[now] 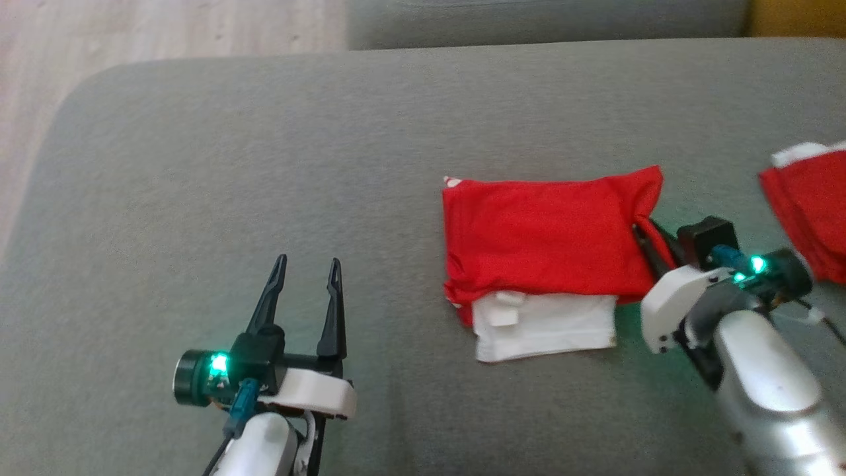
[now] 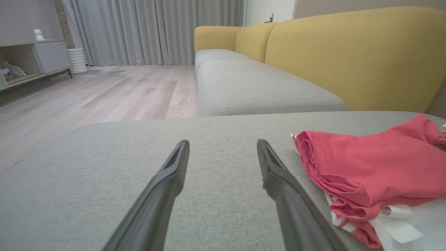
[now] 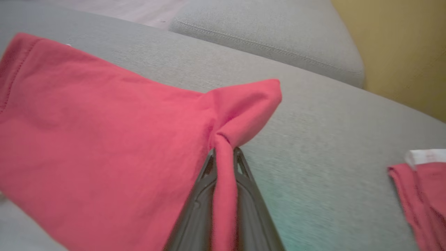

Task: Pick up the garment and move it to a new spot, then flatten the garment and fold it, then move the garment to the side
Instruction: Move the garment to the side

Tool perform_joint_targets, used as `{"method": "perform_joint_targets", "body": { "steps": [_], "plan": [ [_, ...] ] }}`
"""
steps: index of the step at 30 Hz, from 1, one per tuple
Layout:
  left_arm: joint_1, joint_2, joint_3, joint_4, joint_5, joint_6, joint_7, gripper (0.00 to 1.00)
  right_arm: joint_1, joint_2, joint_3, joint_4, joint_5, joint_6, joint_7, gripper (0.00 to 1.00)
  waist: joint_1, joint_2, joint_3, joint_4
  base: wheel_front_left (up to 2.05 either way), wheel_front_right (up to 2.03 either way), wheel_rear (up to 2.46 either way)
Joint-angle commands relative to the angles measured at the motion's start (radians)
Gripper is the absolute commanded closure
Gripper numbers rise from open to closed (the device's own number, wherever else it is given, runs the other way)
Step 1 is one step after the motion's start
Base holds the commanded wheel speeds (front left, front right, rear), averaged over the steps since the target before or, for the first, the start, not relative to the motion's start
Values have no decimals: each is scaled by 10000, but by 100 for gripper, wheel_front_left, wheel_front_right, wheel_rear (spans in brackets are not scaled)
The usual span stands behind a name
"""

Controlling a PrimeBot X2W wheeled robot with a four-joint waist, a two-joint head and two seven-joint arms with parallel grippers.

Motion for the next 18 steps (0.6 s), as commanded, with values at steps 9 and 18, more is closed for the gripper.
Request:
{"method": "perform_joint_targets", "body": {
  "steps": [9,18],
  "plan": [
    [-717,47,431,-552,267,17,-80,0,-1197,-2905,820,-1096,164,65,618,100,1,0,693,-1334,0,0,0],
    [-1335,103,575,-473,502,-166,-80,0,-2879,-4473,95,184,40,65,337,100,1,0,1780,-1439,0,0,0]
  ]
}}
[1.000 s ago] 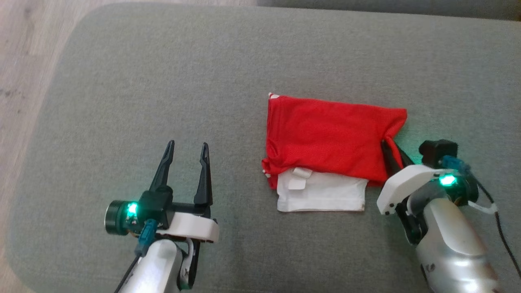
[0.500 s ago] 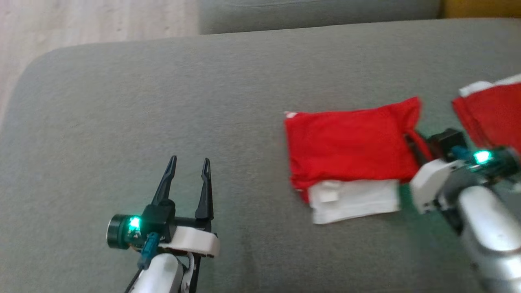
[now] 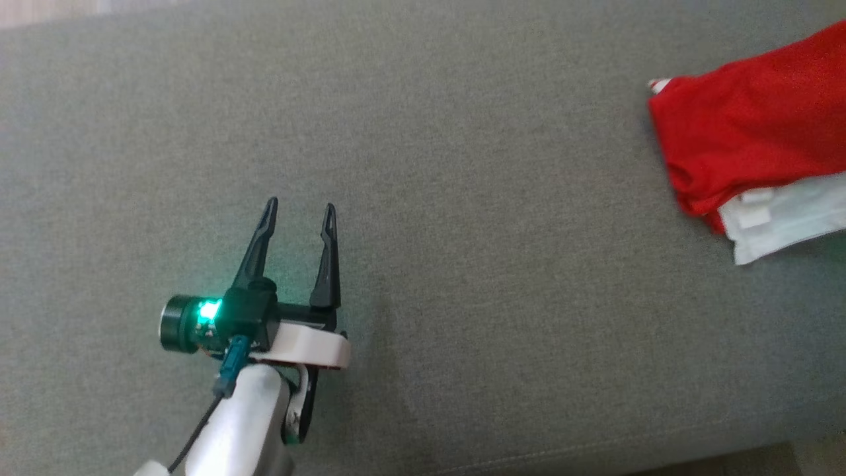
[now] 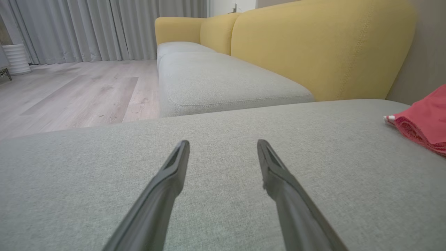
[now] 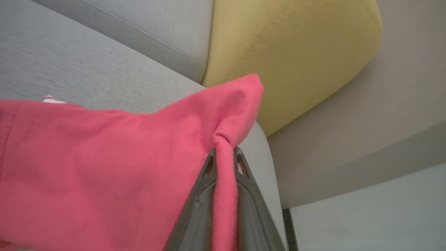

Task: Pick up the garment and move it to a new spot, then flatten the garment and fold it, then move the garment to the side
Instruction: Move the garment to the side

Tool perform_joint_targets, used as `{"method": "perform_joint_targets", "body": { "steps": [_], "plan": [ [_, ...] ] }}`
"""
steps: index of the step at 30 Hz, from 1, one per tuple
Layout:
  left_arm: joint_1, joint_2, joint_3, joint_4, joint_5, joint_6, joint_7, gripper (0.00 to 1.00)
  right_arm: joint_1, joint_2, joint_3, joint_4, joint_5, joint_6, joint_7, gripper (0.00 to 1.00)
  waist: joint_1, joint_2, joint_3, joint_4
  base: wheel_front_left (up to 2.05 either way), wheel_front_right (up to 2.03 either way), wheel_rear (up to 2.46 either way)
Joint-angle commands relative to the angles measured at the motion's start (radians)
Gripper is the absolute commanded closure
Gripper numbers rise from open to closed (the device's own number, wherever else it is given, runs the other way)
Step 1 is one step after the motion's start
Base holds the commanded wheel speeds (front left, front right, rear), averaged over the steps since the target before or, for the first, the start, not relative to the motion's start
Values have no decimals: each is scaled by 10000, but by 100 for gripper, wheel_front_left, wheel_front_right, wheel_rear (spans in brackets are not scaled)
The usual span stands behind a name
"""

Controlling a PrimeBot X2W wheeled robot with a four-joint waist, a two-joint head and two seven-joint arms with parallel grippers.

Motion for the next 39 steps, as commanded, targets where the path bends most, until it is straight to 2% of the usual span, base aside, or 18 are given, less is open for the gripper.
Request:
{"method": "perform_joint_targets", "body": {
  "steps": [1,12,22,23,24,25,30,34,39],
  "plan": [
    [-405,89,353,-231,131,-66,-80,0,-256,-486,-162,98,-184,65,-134,100,-2,0,355,16,0,0,0],
    [-622,106,544,-193,254,-170,-80,0,-1182,-725,-1821,1820,-1489,65,-720,100,-2,0,816,327,0,0,0],
    [-499,95,621,-197,339,-204,-80,0,-1320,-264,-2663,2194,-2036,65,-1020,100,-2,0,764,350,0,0,0],
    [-498,94,633,-188,344,-206,-80,0,-1304,-179,-2754,2194,-2088,65,-1026,70,-2,0,732,342,0,0,0],
    [-497,93,648,-180,346,-207,-80,0,-1287,-82,-2876,2212,-2104,65,-1003,22,-2,0,688,329,0,0,0],
    [-500,100,646,-186,383,-207,-80,0,-1267,-27,-2981,2205,-2177,65,-988,0,-2,0,629,319,0,0,0],
    [-384,100,620,-162,435,-196,-80,0,-1094,321,-3257,2042,-2511,65,-983,0,-2,0,148,275,0,0,0],
    [-182,70,638,-195,294,-186,-80,0,-892,862,-3380,1715,-2635,65,-1048,0,-2,0,-440,273,0,0,0],
    [204,45,648,-312,227,-130,-80,0,-383,2253,-3436,811,-2466,65,-1595,0,-2,0,-1267,353,0,0,0]
  ]
}}
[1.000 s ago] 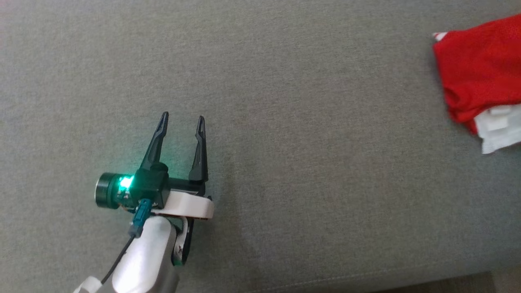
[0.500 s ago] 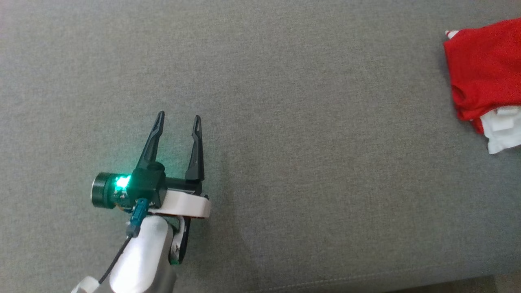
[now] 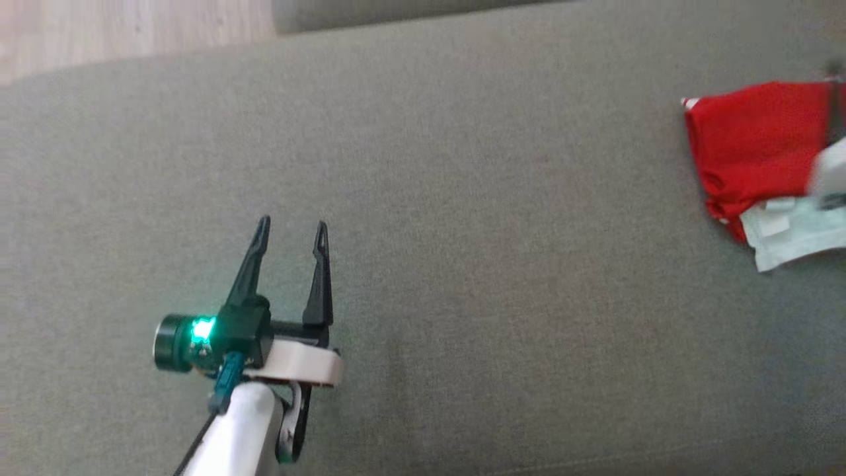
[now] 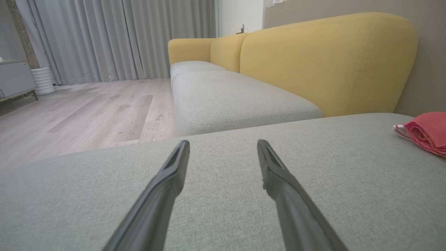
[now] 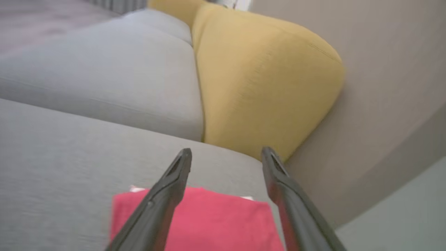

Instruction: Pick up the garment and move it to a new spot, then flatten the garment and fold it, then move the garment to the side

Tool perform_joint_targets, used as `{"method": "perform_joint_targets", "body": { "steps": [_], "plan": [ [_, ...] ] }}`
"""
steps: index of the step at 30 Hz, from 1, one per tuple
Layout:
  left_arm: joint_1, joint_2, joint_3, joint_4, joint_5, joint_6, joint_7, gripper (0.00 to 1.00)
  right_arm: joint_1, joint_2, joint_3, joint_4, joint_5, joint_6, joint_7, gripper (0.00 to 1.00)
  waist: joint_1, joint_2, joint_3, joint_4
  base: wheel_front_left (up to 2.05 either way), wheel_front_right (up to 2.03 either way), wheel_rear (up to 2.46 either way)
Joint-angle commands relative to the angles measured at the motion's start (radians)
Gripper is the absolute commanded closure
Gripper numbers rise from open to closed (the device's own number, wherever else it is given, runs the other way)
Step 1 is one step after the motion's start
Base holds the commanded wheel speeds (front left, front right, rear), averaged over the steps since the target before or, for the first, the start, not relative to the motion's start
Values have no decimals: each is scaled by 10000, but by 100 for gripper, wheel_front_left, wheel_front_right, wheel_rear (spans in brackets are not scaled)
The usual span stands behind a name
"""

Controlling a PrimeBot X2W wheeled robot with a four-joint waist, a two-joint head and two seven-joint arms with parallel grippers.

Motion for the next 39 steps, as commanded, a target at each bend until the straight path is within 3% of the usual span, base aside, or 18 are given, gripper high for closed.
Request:
{"method": "perform_joint_targets", "body": {
  "steps": [1,8,14,19,25,39],
  "plan": [
    [-49,46,284,-310,-59,60,-80,0,156,210,197,-509,100,65,-213,0,1,0,-500,89,0,0,0],
    [474,31,312,-510,-89,138,-80,0,1600,2349,592,-2693,1828,65,-1065,0,1,0,-1279,394,0,0,0],
    [918,26,377,-664,-100,157,-80,0,3806,3230,1010,-4587,3227,65,-1312,0,1,0,-1593,609,0,0,0],
    [1278,23,299,-807,26,149,-80,0,5399,3407,1377,-5364,3846,65,-1368,0,1,0,-1702,720,0,0,0],
    [1455,20,394,-855,-20,201,-80,0,6270,3415,1747,-5948,4218,65,-1377,0,1,0,-1711,765,0,0,0],
    [1468,17,438,-719,-163,335,-80,0,6463,3417,1867,-6190,4100,65,-1379,0,1,0,-1729,678,0,0,0]
  ]
}}
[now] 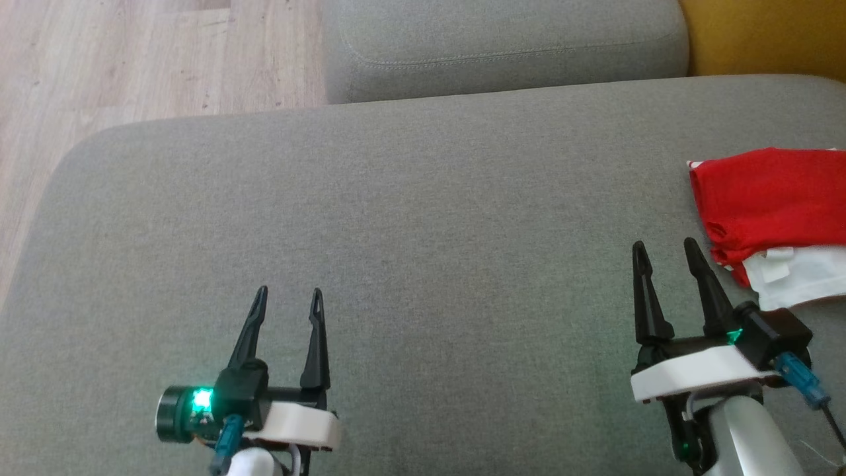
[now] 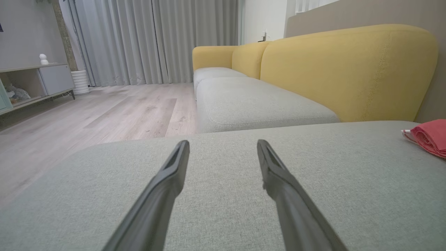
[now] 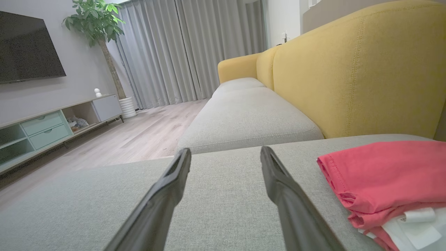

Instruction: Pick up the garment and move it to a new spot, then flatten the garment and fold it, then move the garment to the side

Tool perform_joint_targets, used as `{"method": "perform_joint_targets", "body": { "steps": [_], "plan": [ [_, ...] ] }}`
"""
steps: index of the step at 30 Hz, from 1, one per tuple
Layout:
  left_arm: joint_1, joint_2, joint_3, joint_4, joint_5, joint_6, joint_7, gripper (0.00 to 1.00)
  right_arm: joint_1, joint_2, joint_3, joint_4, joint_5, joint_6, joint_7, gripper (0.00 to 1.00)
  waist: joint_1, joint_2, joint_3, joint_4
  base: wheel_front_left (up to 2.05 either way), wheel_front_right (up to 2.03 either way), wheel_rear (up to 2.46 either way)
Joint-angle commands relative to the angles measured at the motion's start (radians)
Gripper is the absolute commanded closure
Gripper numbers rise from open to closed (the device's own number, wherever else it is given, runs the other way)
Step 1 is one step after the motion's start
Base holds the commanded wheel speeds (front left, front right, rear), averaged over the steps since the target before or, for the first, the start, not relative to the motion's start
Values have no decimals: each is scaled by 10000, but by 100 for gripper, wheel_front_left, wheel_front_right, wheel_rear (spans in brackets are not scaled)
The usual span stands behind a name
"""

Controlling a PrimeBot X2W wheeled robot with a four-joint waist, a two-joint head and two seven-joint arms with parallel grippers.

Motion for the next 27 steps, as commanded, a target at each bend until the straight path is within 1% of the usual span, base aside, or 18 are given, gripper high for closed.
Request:
{"method": "perform_joint_targets", "body": {
  "steps": [1,5,7,11,13,20,24,27],
  "plan": [
    [-297,12,348,-232,-57,70,-80,0,-195,-23,276,-382,-21,65,-110,0,0,0,-16,-8,0,0,0],
    [-296,11,340,-12,-707,-89,-80,0,-134,-23,317,-362,-23,65,-110,0,0,0,-50,-26,0,0,0],
    [-348,11,302,-68,-767,-249,-80,0,-109,-23,366,-272,-44,65,-110,0,0,0,-42,-29,0,0,0],
    [-305,11,388,-117,-956,-381,-80,0,-139,-23,378,-172,-64,65,-110,0,0,0,-33,-36,0,0,0],
    [-259,11,457,-100,-1233,-464,-80,0,-167,-23,367,-151,-86,65,-110,0,0,0,-34,-48,0,0,0],
    [-234,11,650,-299,-1349,-510,-80,0,-221,-22,396,-201,-204,65,-110,0,0,0,-27,-49,0,0,0],
    [-162,11,663,-495,-1491,-692,-80,0,-194,-22,388,-250,-187,65,-110,0,0,0,-40,-28,0,0,0],
    [-143,11,667,-550,-1499,-730,-80,0,-171,-22,394,-251,-191,65,-110,0,0,0,-42,-9,0,0,0]
  ]
}}
